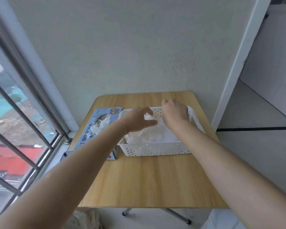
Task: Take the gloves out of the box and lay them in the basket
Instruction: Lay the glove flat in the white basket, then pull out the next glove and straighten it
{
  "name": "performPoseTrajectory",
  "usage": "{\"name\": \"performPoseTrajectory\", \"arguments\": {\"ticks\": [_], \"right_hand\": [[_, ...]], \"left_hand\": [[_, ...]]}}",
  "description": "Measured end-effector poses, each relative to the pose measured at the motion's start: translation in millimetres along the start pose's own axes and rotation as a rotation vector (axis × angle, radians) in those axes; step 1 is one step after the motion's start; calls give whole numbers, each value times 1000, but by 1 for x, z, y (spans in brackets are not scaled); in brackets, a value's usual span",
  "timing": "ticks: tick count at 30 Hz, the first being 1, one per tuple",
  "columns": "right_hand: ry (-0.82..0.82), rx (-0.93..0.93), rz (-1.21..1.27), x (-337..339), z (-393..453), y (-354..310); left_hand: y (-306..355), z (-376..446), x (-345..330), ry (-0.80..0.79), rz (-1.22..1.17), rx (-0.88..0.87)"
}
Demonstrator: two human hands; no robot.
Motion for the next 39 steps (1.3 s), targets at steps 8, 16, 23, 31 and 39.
{"name": "performPoseTrajectory", "arguments": {"ticks": [8, 16, 23, 31, 39], "right_hand": [[-206, 237, 743, 8, 1, -121], [-254, 276, 659, -1, 4, -177], [-46, 237, 935, 37, 12, -178], [16, 185, 1247, 69, 21, -180], [-105, -27, 1301, 55, 24, -160]], "left_hand": [[-105, -66, 80, 523, -253, 228], [-153, -109, 69, 371, -343, 261], [-163, -110, 63, 442, -420, 248], [-153, -112, 86, 630, -477, 207], [-141, -114, 127, 843, -532, 216]]}}
Point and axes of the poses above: each hand's wrist, its own z-axis towards the middle knuckle, its own x-axis out of the back of the hand, y = z × x, the point moved 6 cm from there along z, towards the middle knuckle, and after that the axes turned 4 degrees about -x, right-handed, at the moved point
